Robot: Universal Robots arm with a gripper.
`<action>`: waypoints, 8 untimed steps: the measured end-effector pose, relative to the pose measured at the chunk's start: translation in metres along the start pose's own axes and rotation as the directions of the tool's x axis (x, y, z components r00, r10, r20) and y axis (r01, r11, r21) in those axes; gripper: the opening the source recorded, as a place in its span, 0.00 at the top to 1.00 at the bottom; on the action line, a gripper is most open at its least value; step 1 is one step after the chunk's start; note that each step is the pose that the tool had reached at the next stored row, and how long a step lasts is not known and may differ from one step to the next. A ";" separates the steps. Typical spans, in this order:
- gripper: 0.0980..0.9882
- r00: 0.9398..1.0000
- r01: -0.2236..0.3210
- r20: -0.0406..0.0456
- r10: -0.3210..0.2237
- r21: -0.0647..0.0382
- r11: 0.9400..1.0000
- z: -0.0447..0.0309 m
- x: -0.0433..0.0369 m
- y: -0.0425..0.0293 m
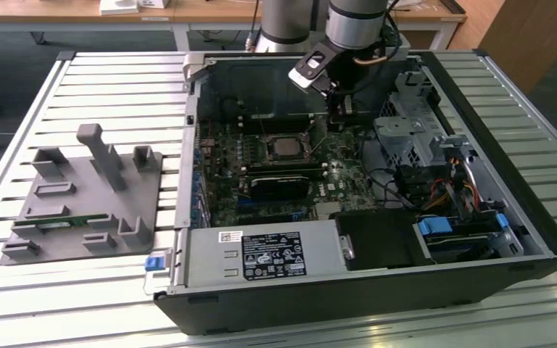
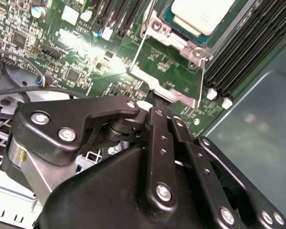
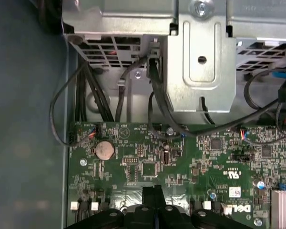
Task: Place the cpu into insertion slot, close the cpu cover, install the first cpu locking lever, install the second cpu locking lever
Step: 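Close the cpu cover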
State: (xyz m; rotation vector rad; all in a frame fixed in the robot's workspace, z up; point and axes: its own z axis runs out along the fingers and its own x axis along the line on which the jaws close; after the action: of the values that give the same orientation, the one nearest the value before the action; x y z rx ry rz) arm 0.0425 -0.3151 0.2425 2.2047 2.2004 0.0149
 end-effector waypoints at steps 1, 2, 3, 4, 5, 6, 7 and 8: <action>0.99 1.000 0.000 0.000 0.000 0.000 1.000 -0.0001 0.0000 -0.0016; 0.99 1.000 0.000 0.000 0.000 0.000 1.000 0.0000 0.0000 -0.0028; 0.99 1.000 0.000 0.000 0.000 0.000 1.000 0.0000 0.0001 -0.0039; 0.99 1.000 0.000 0.000 0.000 0.000 1.000 0.0000 0.0001 -0.0048; 0.99 1.000 0.000 0.000 0.000 0.000 1.000 0.0002 0.0001 -0.0056; 0.99 1.000 0.000 0.000 0.000 0.000 1.000 0.0003 0.0001 -0.0063; 0.99 1.000 0.000 0.000 0.000 0.000 1.000 0.0003 0.0001 -0.0064; 0.99 1.000 0.000 0.000 0.000 0.000 1.000 0.0003 0.0001 -0.0068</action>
State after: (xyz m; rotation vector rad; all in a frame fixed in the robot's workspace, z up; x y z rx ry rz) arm 0.0357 -0.3150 0.2421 2.2045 2.2004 0.0148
